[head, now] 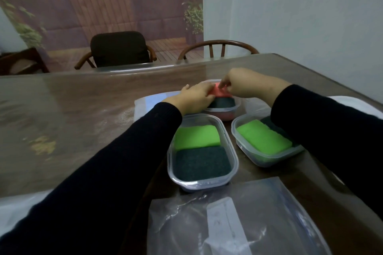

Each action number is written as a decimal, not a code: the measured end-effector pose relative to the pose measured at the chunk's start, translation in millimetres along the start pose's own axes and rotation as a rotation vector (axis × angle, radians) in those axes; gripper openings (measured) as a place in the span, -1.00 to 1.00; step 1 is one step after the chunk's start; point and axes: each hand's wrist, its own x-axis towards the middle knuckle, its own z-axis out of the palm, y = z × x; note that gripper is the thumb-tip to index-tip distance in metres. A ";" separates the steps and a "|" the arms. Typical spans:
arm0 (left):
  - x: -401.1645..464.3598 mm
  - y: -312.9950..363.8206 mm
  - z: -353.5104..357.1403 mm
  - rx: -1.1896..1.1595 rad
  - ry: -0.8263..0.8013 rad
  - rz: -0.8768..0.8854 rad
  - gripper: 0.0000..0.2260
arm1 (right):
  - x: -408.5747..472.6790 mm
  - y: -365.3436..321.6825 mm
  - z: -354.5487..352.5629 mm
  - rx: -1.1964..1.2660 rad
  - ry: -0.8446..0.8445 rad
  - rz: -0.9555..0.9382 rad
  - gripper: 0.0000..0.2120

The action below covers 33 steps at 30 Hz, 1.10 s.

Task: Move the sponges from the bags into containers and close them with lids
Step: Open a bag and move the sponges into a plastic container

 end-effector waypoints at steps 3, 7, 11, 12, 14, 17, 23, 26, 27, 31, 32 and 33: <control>3.8 1.8 -0.9 0.138 -0.070 0.000 -0.56 | -1.6 -1.6 7.4 -0.080 -0.025 -0.008 -0.67; 0.4 2.7 -2.7 0.236 -0.150 -0.070 -0.57 | 2.0 -7.1 10.7 -0.201 -0.096 0.011 -0.58; -4.4 5.8 -3.7 0.235 -0.186 -0.095 -0.56 | 3.0 -12.4 7.8 -0.280 -0.199 -0.022 -0.60; -6.0 7.2 -4.2 0.218 -0.183 -0.103 -0.56 | 2.9 -12.6 7.4 -0.296 -0.214 -0.025 -0.62; -9.2 10.1 -6.3 0.199 -0.181 -0.106 -0.56 | 0.7 -14.2 7.1 -0.303 -0.234 -0.026 -0.64; -13.6 6.3 -13.1 0.072 -0.167 -0.107 -0.58 | -3.6 -16.6 2.7 -0.203 -0.251 -0.004 -0.60; -55.0 8.6 -56.9 -0.247 0.102 -0.076 -0.58 | -21.2 -18.0 -21.8 -0.029 -0.060 0.014 -0.60; -94.9 18.5 -78.8 -0.259 0.228 -0.048 -0.57 | -46.2 -33.3 -42.4 0.041 0.000 -0.018 -0.66; -109.1 23.2 -82.9 -0.261 0.253 -0.032 -0.57 | -57.5 -39.7 -49.3 0.070 0.021 -0.024 -0.67; -171.0 50.6 -89.4 -0.247 0.276 -0.007 -0.61 | -115.1 -64.1 -71.4 0.197 0.106 -0.083 -0.75; -186.3 58.7 -89.8 -0.236 0.265 -0.005 -0.64 | -131.6 -69.7 -74.2 0.224 0.108 -0.096 -0.77; -200.5 66.4 -89.5 -0.221 0.245 -0.005 -0.68 | -147.7 -75.6 -76.6 0.256 0.098 -0.105 -0.78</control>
